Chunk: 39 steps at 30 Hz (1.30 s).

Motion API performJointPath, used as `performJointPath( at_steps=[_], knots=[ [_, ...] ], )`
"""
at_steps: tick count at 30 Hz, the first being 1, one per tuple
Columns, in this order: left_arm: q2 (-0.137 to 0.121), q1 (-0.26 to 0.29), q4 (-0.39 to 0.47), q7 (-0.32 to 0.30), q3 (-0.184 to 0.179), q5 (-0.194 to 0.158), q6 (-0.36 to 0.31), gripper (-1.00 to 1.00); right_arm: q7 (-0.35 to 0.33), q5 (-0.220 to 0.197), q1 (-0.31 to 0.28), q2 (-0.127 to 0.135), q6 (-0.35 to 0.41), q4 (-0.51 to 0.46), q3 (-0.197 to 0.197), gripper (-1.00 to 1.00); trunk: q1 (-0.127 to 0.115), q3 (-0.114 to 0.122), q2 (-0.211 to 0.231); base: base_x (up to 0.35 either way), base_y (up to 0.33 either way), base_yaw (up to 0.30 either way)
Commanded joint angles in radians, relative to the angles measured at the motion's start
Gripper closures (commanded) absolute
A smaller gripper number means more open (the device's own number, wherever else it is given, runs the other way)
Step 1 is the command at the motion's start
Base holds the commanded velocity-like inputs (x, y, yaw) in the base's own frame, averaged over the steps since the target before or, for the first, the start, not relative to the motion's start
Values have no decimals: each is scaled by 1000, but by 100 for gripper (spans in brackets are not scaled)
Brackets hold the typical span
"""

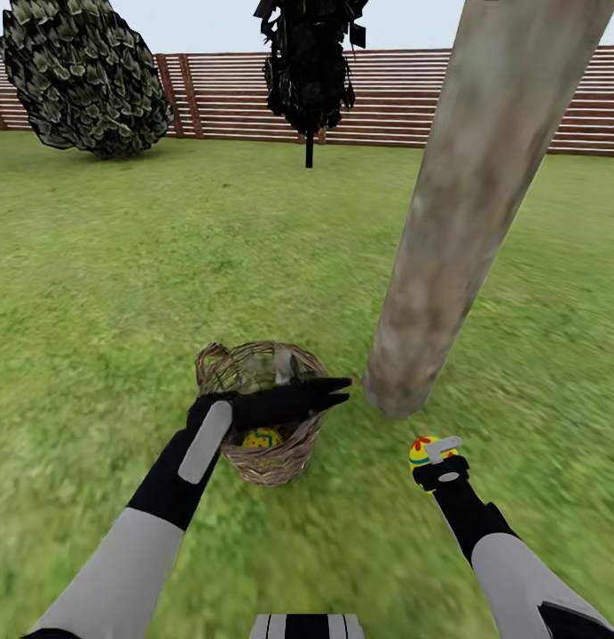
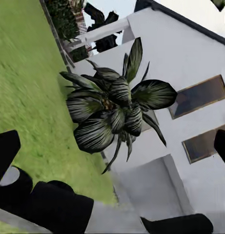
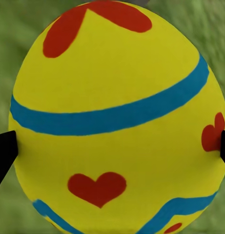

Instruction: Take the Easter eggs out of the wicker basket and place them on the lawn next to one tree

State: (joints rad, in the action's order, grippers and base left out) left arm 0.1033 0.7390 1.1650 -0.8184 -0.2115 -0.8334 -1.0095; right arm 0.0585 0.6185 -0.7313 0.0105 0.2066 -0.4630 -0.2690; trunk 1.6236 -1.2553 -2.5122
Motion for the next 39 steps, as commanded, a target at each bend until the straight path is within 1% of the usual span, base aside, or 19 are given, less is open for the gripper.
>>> performJointPath(
  at_steps=[1,2,3,4,6,11,22,28,29,32,33,37,38,39],
  knots=[
    [1,0,-10,-4,-53,4,1,-100,0,7,0,-1,4,0,-3,100,0,-1,0,0,0,0],
    [2,0,-10,-4,-68,-4,2,-100,0,7,0,-1,4,0,-3,100,0,-1,0,0,0,0],
    [2,0,-10,-4,-77,-23,5,-100,0,7,0,-1,4,0,-3,100,0,-1,0,0,0,0],
    [1,0,-17,-3,-80,-42,10,-100,0,7,0,-1,4,0,-2,100,0,-1,0,0,0,0],
    [1,0,-23,-2,-82,-54,15,-100,0,7,0,0,3,0,-2,100,0,-1,0,0,0,0],
    [2,-1,-30,1,-84,-55,17,-100,0,7,0,0,2,0,-2,100,0,-1,0,-16,-118,0],
    [3,0,-30,1,-85,-56,17,-100,0,7,0,0,1,3,0,100,0,-1,0,-76,-312,0],
    [3,0,-29,1,-84,-56,17,-100,6,13,-1,-8,3,7,2,100,0,-4,0,25,-324,24],
    [3,0,-30,1,-84,-56,17,-100,5,14,0,-14,6,9,3,100,0,-6,0,118,-319,65],
    [3,-1,-30,1,-84,-57,18,-100,8,8,0,-54,17,12,3,100,0,-10,0,140,-252,36],
    [3,-1,-29,1,-85,-57,18,-100,7,9,-1,-62,21,12,2,100,0,-12,0,58,-77,6],
    [3,-1,-28,0,-85,-56,29,-100,-1,6,-19,-72,66,14,2,100,0,-19,0,13,-18,1],
    [3,-1,-28,-1,-85,-56,31,-100,-2,-2,-21,-80,68,15,2,100,0,-20,0,1,-1,0],
    [3,-1,-28,-1,-85,-56,33,-100,-2,-12,-24,-97,69,15,2,100,0,-22,0,0,0,0]
  ],
)
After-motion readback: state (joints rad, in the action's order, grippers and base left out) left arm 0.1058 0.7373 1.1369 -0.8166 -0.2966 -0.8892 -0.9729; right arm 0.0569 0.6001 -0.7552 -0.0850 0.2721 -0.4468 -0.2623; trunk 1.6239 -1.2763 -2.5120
